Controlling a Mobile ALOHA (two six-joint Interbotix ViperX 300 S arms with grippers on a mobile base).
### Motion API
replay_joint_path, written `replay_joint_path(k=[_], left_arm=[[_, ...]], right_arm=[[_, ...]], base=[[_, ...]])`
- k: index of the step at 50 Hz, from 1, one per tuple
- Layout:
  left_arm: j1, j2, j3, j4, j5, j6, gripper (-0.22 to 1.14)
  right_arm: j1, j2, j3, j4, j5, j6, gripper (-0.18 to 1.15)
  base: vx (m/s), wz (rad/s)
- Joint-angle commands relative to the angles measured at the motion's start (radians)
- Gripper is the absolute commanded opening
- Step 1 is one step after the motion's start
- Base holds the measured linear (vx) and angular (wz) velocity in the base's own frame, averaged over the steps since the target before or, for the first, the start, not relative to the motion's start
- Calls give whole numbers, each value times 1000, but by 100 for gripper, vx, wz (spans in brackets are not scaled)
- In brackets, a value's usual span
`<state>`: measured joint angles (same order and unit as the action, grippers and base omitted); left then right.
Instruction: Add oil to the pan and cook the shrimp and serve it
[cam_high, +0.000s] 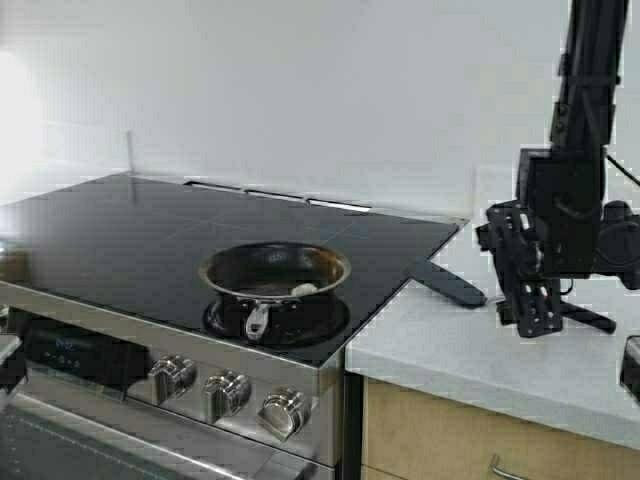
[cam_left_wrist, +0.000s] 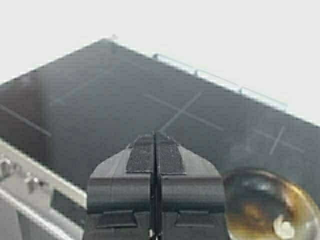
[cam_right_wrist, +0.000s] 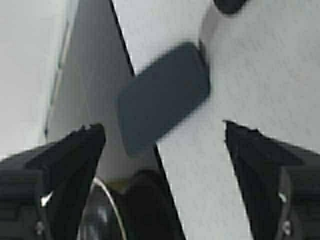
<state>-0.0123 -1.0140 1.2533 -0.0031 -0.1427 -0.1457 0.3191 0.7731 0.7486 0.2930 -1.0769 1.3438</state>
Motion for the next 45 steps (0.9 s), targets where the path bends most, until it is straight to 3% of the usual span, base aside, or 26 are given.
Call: replay_joint_path(k=[1, 26, 45], left_arm=[[0, 5, -9, -2, 0, 0, 3], [2, 0, -9, 0, 2, 2, 3], [2, 0, -9, -2, 3, 2, 3]], right_arm=[[-25, -9, -46, -8, 66, 0, 101], [-77, 44, -256, -3, 321, -17, 101], [-110, 89, -321, 3, 368, -20, 101]], base=[[0, 0], [0, 0], [0, 0]])
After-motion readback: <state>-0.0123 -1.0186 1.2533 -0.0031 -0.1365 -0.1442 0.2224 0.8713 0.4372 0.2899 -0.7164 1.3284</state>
